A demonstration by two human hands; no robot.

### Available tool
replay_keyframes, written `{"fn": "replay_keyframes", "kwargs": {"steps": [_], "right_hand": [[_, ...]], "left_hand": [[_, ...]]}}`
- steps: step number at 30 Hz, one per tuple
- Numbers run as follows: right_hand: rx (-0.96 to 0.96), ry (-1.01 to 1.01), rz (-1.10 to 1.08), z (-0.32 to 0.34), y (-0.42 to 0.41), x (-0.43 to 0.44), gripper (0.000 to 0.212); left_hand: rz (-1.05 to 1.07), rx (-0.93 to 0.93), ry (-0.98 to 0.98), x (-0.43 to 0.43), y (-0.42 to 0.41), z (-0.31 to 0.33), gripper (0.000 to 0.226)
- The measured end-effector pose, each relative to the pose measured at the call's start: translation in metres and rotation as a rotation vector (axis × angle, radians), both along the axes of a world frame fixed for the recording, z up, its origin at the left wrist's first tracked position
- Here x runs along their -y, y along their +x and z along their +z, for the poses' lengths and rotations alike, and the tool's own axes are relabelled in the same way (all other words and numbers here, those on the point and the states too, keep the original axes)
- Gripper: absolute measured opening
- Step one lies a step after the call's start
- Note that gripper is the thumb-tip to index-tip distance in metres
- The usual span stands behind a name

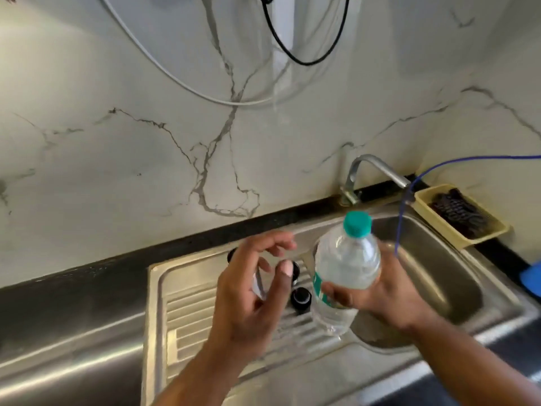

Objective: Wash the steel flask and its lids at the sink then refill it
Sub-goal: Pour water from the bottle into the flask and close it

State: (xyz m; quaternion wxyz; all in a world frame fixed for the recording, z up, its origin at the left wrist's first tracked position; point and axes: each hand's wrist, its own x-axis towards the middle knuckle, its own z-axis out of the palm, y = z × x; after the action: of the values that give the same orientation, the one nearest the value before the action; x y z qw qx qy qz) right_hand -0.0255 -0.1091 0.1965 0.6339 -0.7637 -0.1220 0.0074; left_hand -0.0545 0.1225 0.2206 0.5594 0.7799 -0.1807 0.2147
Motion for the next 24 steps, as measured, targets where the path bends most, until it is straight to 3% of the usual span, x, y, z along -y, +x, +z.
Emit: {"fn": "replay_keyframes", "kwargs": {"steps": [6, 12, 17, 24], "right_hand": [[-0.130, -0.068, -0.068, -0.086, -0.075, -0.035, 0.076], [-0.155, -0.089, 0.002, -0.103, -0.088, -0.060, 0.070], [-0.077, -0.108, 0.057, -0.101, -0.081, -0.063, 0.082], [-0.067, -0.140, 0.003, -0.108, -0.079, -0.061, 0.075]], "left_hand": [[-0.412, -0.221, 0.126, 0.006, -0.031, -0.035, 0.036], [-0.551, -0.398, 0.236, -0.010, -0.043, -0.048, 0.040], [-0.512, -0.478, 0.109, -0.017, -0.044, -0.046, 0.046], [-0.277, -0.587, -0.183, 0.004, -0.054, -0.048, 0.040]]}}
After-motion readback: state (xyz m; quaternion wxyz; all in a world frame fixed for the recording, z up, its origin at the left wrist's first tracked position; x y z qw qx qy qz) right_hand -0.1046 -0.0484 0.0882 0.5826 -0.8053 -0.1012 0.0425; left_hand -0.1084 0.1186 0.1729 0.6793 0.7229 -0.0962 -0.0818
